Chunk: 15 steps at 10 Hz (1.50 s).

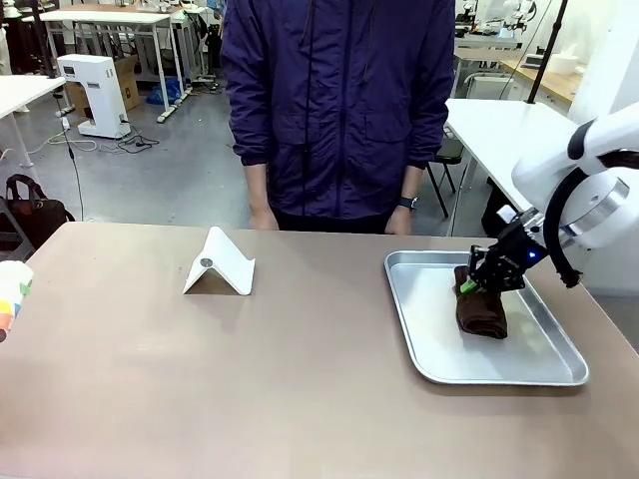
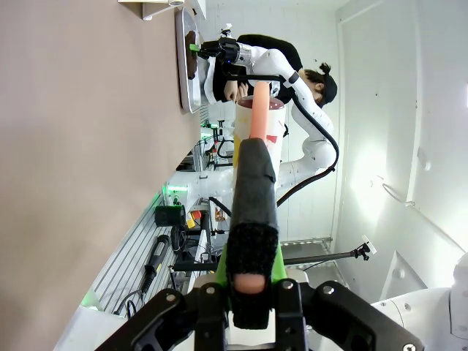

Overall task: Clean the surface of the table.
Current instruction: Clean the area not pointed to by the person.

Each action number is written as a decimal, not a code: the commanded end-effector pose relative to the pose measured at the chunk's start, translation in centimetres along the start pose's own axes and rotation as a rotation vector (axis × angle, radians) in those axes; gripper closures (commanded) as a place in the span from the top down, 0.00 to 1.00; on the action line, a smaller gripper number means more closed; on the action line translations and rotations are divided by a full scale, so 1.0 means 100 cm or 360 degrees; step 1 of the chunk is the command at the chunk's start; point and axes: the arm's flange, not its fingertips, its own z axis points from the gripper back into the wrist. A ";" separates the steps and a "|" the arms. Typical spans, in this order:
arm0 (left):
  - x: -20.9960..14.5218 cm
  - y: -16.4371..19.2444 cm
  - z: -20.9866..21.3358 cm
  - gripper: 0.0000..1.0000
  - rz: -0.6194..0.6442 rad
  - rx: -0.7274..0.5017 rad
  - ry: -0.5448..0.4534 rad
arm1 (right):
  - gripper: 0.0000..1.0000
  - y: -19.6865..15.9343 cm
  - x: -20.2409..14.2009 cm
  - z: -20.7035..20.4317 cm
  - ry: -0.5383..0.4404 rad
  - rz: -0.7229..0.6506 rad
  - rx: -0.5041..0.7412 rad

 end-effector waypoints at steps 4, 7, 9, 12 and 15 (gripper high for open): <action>-0.004 -0.004 -0.002 0.22 -0.0002 -0.0007 0.0008 | 0.09 -0.007 0.000 0.016 -0.0079 -0.0386 0.0881; -0.004 -0.004 -0.002 0.22 -0.0002 -0.0007 0.0008 | 0.09 -0.015 -0.004 0.032 0.0398 -0.0383 0.1318; -0.004 -0.004 -0.002 0.22 -0.0002 -0.0007 0.0008 | 0.09 -0.022 -0.013 0.054 0.0789 -0.0212 0.1554; -0.004 -0.004 -0.002 0.22 -0.0002 -0.0007 0.0008 | 0.09 -0.053 -0.038 0.096 0.0902 -0.0028 0.1532; -0.004 -0.004 -0.002 0.22 -0.0002 -0.0007 0.0008 | 0.09 -0.099 -0.048 0.122 0.0742 -0.0028 0.1399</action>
